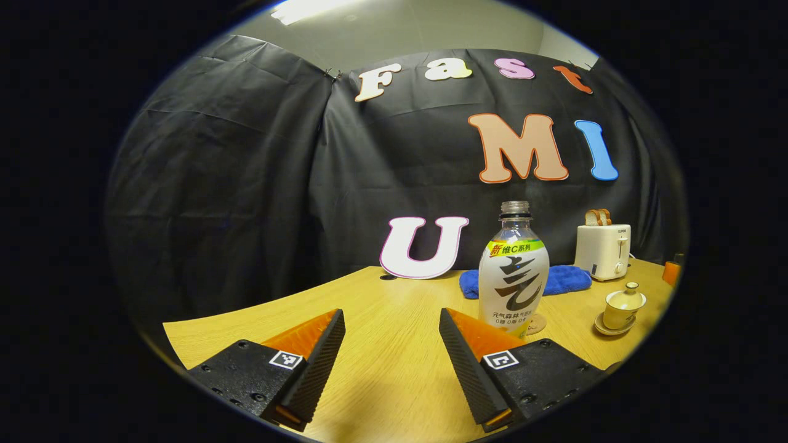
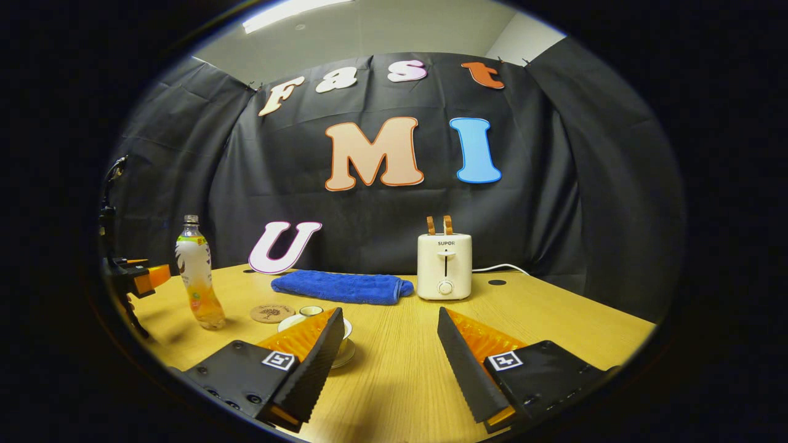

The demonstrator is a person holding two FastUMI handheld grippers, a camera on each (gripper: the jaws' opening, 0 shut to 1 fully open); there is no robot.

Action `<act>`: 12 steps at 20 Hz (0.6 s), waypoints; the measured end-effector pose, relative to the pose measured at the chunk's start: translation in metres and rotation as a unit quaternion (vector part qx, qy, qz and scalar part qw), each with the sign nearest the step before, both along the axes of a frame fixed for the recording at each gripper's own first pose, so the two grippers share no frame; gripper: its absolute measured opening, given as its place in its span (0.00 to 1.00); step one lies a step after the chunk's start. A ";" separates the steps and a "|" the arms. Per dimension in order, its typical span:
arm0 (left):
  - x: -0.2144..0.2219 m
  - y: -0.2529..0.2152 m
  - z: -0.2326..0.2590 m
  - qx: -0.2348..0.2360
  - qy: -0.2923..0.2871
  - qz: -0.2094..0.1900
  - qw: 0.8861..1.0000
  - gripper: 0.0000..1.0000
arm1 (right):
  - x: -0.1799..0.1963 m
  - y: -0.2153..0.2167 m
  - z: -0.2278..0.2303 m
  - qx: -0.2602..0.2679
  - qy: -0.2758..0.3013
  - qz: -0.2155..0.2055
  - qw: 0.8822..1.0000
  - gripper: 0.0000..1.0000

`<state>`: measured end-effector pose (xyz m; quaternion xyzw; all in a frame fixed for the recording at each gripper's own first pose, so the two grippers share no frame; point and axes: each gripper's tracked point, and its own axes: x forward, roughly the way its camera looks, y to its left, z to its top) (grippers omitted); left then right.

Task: Open the teacup lid with one hand, grasp the water bottle and pour water into the teacup with the other hand; after pouring, place the water bottle on the coaster and then close the teacup lid.

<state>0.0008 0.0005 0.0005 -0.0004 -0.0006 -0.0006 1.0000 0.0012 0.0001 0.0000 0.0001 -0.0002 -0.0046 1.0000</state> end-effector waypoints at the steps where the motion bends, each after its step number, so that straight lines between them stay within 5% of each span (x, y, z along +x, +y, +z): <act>1: 0.000 0.000 -0.001 0.000 0.000 0.000 1.000 0.90 | -0.001 0.000 0.001 0.000 0.000 0.001 1.000 0.96; 12: 0.000 0.000 0.000 0.000 0.000 0.000 1.000 0.90 | 0.005 0.025 -0.001 0.003 0.004 0.060 0.998 0.94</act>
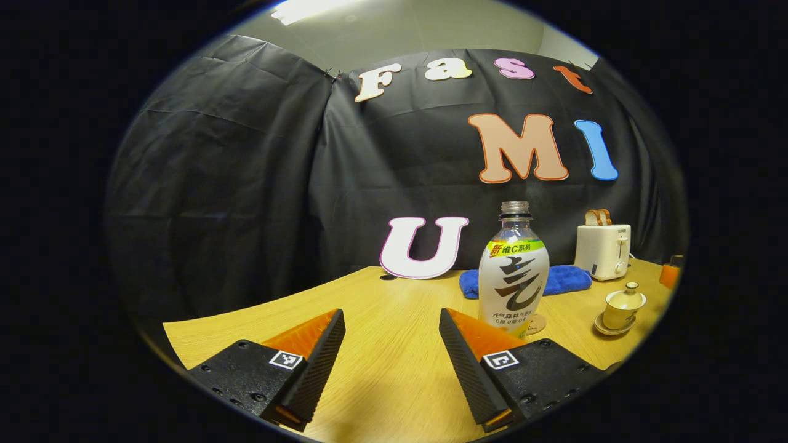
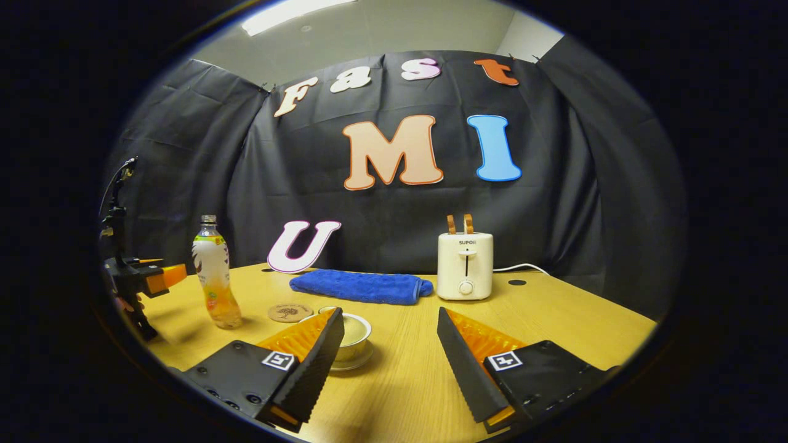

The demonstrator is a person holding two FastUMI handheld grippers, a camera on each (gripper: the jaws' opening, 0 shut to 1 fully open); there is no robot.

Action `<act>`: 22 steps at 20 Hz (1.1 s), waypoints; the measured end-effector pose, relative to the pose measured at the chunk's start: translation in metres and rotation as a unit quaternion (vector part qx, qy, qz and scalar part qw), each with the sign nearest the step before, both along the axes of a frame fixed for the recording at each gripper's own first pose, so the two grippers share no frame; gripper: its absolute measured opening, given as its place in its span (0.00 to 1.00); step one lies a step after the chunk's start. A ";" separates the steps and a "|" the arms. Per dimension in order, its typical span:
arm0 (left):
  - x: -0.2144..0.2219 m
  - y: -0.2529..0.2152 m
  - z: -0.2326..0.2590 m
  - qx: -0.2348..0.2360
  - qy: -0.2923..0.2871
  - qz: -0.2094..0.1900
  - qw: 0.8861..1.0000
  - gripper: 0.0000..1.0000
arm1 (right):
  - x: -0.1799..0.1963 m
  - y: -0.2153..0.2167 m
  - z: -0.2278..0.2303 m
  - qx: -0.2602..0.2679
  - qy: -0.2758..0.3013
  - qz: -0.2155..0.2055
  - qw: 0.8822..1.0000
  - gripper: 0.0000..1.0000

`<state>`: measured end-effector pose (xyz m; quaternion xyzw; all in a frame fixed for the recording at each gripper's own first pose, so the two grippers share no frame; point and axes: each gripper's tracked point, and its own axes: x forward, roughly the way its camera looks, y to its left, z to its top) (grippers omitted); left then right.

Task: Open the teacup lid with one hand, grasp the water bottle and pour water into the teacup with the other hand; after pouring, place the water bottle on the coaster and then close the teacup lid.

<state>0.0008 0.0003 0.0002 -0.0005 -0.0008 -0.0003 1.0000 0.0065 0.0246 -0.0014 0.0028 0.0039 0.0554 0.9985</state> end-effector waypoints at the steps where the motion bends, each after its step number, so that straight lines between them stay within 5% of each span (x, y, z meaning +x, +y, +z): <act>1: 0.000 0.000 0.000 0.000 0.000 0.000 1.000 0.90 | 0.003 0.005 -0.001 0.000 0.001 0.010 1.000 0.94; 6: 0.000 0.001 0.000 0.000 0.000 0.002 1.000 0.90 | 0.011 0.025 -0.002 0.002 0.004 0.052 0.999 0.99; 12: 0.000 0.001 0.000 0.000 0.000 0.002 1.000 0.90 | 0.027 0.053 -0.009 0.001 0.019 0.091 0.996 0.94; 22: 0.000 0.001 0.000 -0.001 0.000 0.002 1.000 0.90 | 0.056 0.085 -0.024 -0.009 0.063 0.112 0.992 0.99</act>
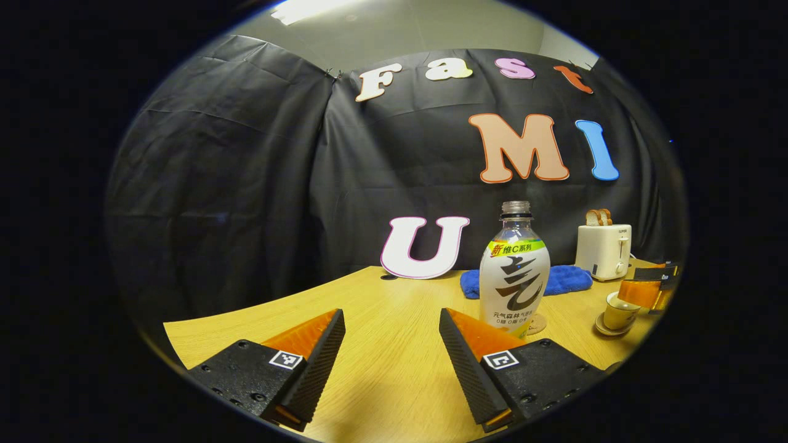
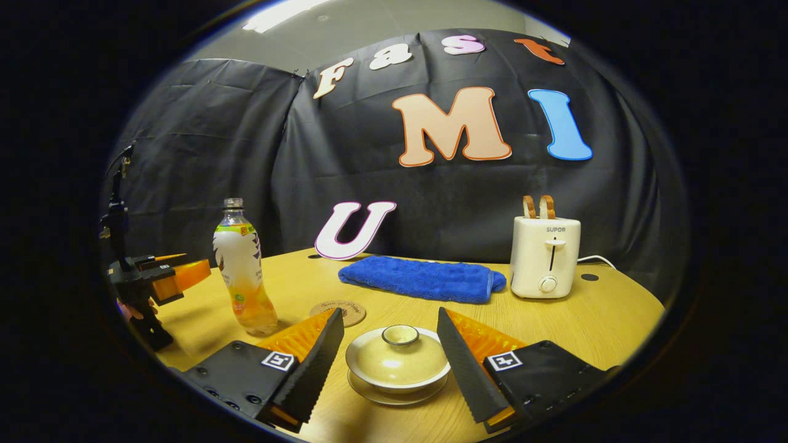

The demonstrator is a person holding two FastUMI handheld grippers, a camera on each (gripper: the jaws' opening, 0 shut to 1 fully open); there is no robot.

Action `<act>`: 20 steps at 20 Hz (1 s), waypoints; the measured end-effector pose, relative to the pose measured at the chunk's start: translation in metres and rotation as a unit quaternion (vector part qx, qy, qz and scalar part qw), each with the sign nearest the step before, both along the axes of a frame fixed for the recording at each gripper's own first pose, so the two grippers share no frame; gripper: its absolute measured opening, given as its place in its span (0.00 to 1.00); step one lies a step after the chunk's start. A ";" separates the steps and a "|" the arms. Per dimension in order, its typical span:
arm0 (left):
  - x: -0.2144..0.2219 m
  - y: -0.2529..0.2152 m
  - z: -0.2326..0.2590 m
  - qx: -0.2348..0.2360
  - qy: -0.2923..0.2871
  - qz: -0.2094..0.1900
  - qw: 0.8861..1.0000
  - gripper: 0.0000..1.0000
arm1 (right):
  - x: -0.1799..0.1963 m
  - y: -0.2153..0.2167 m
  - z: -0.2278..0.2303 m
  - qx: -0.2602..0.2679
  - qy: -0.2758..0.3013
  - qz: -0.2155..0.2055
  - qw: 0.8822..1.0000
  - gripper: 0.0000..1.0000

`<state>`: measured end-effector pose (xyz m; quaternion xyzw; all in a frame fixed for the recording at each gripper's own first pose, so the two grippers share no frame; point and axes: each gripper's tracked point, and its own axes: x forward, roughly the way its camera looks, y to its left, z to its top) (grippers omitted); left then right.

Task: Open the teacup lid with one hand, grasp the water bottle and pour water into the teacup with the other hand; after pouring, place the water bottle on the coaster and then close the teacup lid.

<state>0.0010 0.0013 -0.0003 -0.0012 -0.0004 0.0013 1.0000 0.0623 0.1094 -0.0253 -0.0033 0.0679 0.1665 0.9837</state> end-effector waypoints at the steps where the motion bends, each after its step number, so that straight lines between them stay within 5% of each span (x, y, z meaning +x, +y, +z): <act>1: 0.000 0.000 -0.001 0.000 0.000 0.000 1.000 0.90 | 0.002 0.001 -0.003 -0.002 0.006 0.001 1.000 0.99; 6: 0.000 -0.001 0.000 0.000 0.000 -0.001 1.000 0.90 | 0.010 0.003 -0.009 -0.012 0.024 -0.003 1.000 0.70; 10: -0.001 -0.001 0.000 -0.001 0.000 -0.001 1.000 0.90 | 0.010 0.001 -0.004 -0.018 0.026 -0.008 0.999 0.69; 12: 0.000 -0.001 0.000 0.000 0.000 -0.001 1.000 0.90 | 0.013 0.001 -0.009 -0.013 0.028 -0.010 0.999 0.45; 14: 0.000 -0.001 0.000 -0.001 0.000 -0.001 1.000 0.90 | 0.014 -0.002 -0.009 -0.016 0.026 -0.018 0.999 0.44; 15: 0.000 -0.001 0.000 -0.001 0.000 -0.002 1.000 0.90 | 0.016 -0.002 -0.010 -0.016 0.024 -0.018 0.999 0.34; 20: 0.000 -0.001 0.000 -0.001 0.000 -0.002 1.000 0.90 | 0.013 -0.002 -0.005 -0.012 0.014 -0.016 1.000 0.30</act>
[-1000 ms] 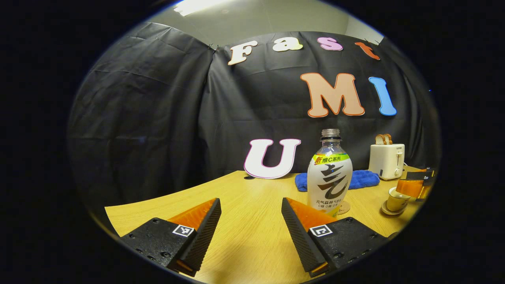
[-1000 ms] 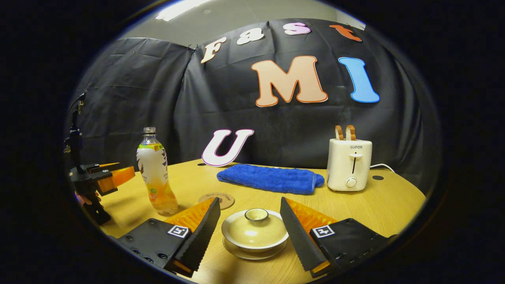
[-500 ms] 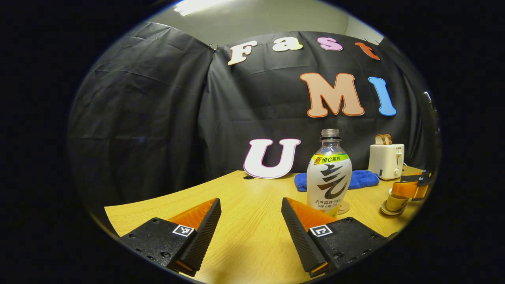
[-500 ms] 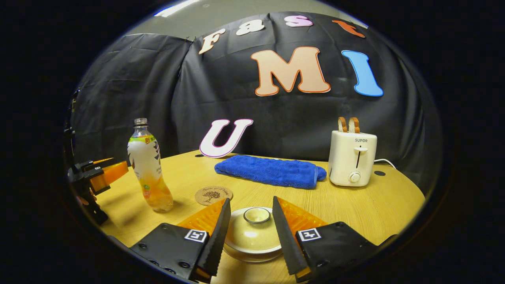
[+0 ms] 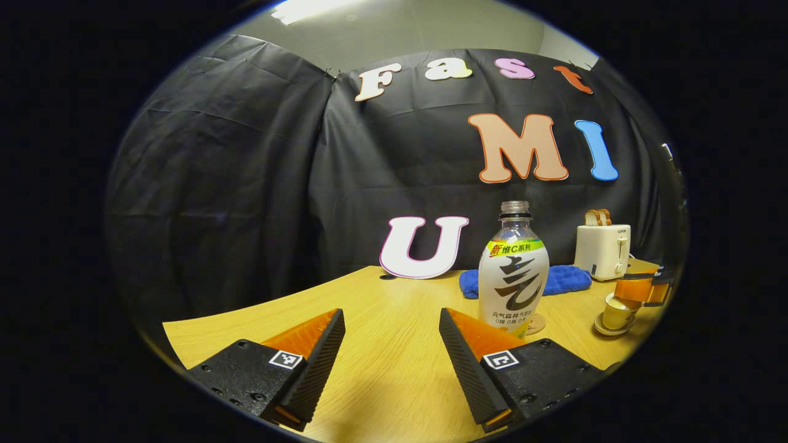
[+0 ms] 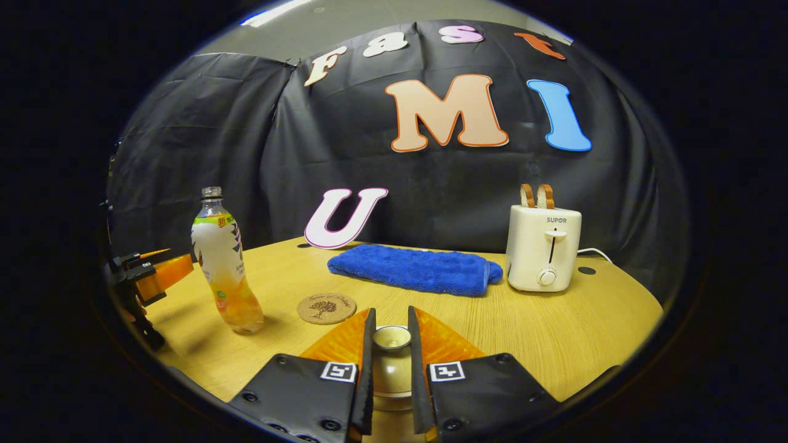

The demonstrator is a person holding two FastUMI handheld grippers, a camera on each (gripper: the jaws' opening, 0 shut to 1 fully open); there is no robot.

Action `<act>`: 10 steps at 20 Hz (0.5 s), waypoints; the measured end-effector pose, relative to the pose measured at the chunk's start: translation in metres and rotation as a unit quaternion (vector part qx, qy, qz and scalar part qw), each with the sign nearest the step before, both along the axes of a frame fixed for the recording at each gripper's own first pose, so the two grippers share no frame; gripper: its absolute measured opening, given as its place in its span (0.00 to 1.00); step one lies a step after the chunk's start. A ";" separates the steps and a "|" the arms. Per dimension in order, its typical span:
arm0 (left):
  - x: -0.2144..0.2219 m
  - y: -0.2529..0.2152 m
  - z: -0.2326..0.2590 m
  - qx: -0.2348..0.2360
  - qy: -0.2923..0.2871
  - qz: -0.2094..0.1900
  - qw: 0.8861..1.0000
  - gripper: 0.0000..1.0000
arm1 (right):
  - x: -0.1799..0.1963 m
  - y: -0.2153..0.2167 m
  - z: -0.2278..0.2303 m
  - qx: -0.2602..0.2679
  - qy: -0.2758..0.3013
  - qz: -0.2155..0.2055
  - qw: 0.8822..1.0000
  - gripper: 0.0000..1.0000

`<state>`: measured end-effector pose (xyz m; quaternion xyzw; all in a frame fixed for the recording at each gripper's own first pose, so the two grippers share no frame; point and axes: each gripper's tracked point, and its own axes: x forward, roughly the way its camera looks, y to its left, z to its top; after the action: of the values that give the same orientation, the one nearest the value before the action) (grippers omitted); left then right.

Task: Open the teacup lid with one hand, grasp the water bottle and pour water into the teacup with the other hand; after pouring, place the water bottle on the coaster and then close the teacup lid.

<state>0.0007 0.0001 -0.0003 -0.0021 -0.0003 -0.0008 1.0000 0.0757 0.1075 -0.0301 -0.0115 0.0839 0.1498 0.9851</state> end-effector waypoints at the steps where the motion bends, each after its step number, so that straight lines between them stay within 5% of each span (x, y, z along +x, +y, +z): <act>1: 0.000 0.000 0.000 0.000 0.000 0.000 1.000 0.90 | 0.000 -0.001 0.003 0.002 -0.007 -0.001 1.000 0.29; 10: -0.002 -0.017 0.000 -0.002 -0.002 -0.043 0.999 0.90 | -0.014 -0.015 0.024 0.025 -0.070 -0.024 0.997 0.28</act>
<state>-0.0012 -0.0172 -0.0006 -0.0042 -0.0017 -0.0439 0.9990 0.0614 0.0921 -0.0061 0.0045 0.0110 0.1271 0.9918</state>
